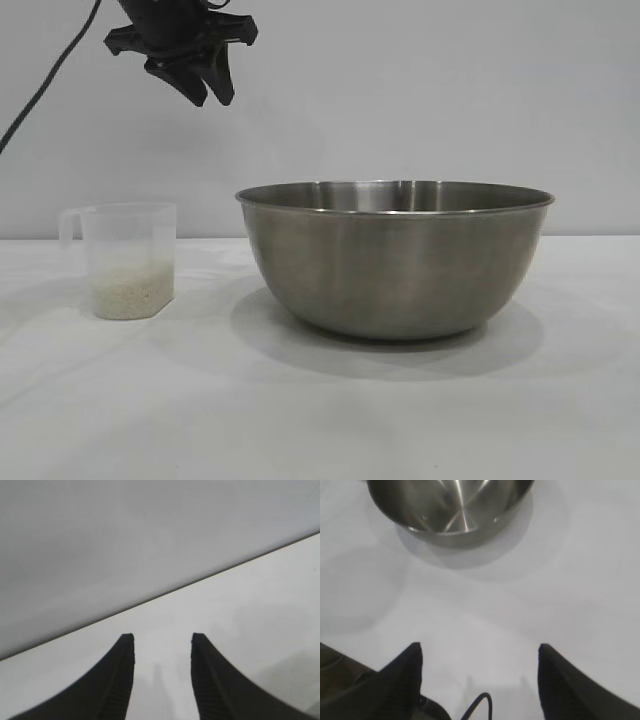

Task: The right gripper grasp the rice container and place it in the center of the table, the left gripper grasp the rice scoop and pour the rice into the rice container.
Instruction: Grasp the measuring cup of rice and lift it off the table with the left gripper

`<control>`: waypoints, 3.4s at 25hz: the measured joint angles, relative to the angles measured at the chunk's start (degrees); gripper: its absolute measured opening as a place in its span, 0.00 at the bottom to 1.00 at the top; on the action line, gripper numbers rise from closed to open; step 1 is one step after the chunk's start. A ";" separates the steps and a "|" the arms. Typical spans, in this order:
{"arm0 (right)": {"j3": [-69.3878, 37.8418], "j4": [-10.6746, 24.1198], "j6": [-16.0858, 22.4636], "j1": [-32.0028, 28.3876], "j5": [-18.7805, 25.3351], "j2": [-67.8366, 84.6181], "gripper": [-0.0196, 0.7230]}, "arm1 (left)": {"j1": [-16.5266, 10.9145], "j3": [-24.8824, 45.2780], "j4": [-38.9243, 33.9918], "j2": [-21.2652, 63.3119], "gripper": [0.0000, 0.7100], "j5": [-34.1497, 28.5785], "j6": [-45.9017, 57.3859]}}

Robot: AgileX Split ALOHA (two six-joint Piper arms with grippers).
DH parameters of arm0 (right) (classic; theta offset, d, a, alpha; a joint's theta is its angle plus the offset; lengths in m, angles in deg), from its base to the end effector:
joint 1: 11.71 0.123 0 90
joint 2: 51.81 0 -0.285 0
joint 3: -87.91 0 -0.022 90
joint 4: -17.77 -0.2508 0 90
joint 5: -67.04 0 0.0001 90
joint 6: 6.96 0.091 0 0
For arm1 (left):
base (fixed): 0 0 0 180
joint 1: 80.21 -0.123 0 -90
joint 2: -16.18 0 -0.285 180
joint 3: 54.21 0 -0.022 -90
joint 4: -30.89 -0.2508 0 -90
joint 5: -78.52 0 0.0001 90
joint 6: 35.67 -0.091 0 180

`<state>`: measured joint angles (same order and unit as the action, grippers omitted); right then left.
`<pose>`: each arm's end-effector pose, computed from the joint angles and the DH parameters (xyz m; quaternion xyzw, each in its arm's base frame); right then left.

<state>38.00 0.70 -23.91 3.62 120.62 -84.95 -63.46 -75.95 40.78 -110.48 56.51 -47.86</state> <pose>0.0615 0.0392 0.2680 -0.2192 0.8932 0.1384 0.3674 0.4685 -0.1471 0.2540 0.1675 0.8773 -0.0823 0.4422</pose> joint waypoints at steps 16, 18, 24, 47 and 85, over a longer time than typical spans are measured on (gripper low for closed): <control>1.39 10.30 10.05 -10.56 8.25 17.83 0.56 | 0.00 0.00 -0.34 0.00 0.32 -0.04 0.00; 1.39 10.44 10.14 -10.84 9.56 21.31 0.56 | 0.00 0.00 -0.34 0.00 0.32 -0.04 0.00; 0.77 10.62 10.14 -10.86 11.67 26.02 0.56 | 0.00 0.00 -0.34 0.00 0.32 -0.04 0.00; 0.77 10.62 10.14 -10.86 11.89 26.27 0.56 | 0.00 57.29 -2.46 27.05 0.32 60.56 0.00; 0.77 9.73 10.28 -10.86 11.89 26.27 0.56 | 0.00 80.66 -6.96 6.13 0.32 87.08 6.10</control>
<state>38.76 10.43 -13.64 -7.23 132.51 -58.67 -63.46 4.71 33.82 -104.35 143.59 -41.75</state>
